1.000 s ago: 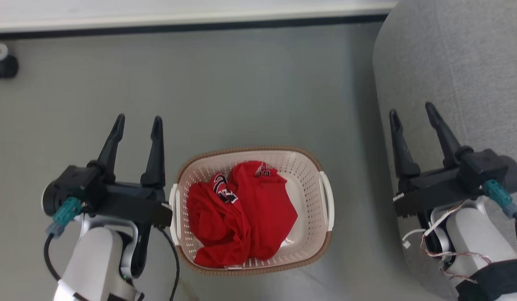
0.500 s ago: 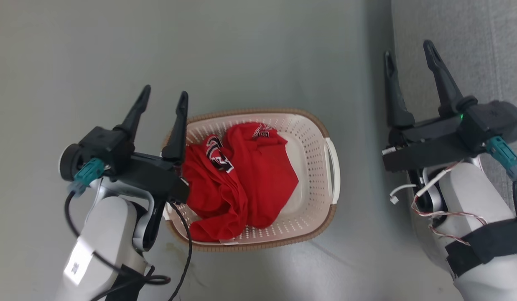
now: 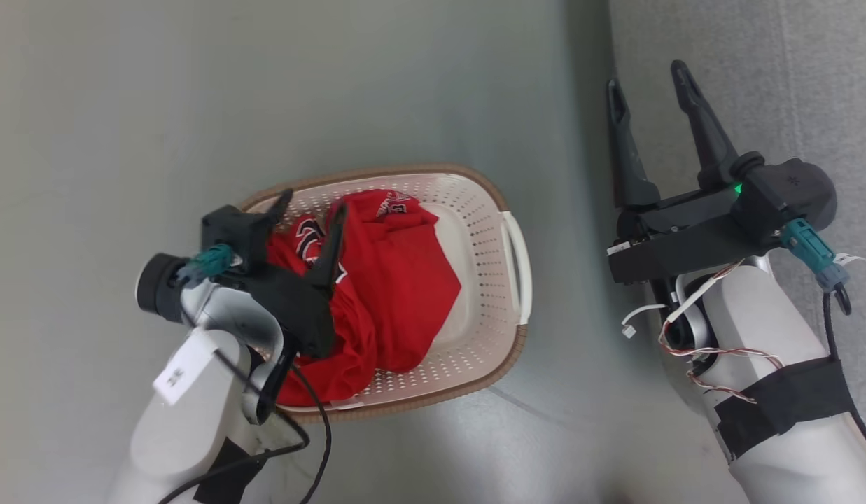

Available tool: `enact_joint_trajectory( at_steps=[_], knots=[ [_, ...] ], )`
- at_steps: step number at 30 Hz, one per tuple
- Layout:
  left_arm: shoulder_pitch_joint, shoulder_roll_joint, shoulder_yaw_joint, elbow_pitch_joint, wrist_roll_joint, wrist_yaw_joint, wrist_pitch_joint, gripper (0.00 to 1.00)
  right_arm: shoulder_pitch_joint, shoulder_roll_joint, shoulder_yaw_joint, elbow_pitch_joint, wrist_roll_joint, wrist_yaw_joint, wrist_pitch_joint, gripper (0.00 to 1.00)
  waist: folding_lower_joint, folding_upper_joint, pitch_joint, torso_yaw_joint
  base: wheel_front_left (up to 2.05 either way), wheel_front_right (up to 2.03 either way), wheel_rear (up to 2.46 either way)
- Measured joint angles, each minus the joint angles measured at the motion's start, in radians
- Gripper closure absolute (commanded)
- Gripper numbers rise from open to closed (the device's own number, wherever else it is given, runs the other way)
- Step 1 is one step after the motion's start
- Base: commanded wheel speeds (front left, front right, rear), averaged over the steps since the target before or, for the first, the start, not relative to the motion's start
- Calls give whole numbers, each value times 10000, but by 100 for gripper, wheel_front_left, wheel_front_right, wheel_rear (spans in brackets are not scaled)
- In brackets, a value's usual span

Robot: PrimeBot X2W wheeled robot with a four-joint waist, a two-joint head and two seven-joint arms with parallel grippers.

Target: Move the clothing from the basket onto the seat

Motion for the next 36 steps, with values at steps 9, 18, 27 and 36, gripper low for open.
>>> enact_joint_trajectory(
  at_steps=[9, 18, 27, 36],
  knots=[
    [-29, 63, -337, 832, 326, 96, 1373, 0, 1, 151, -38, 90, 2, 88, 0, 0, 0, 0, 149, -487, 0, 0, 0],
    [-248, 96, -261, 1350, 303, 376, 2242, 0, 12, 286, -52, -13, 0, 142, -2, 0, 0, 0, 391, -847, 0, 0, 0],
    [-655, 194, -81, 1870, 309, 821, 3020, 0, 38, 385, -136, -169, 0, 146, -2, 0, 0, 0, 824, -1072, 0, 0, 0],
    [-790, 286, -67, 2274, 345, 984, 3377, 0, 59, 468, -221, -272, -71, 176, -2, 0, 1, 0, 1158, -1255, 0, 0, 0]
  ],
)
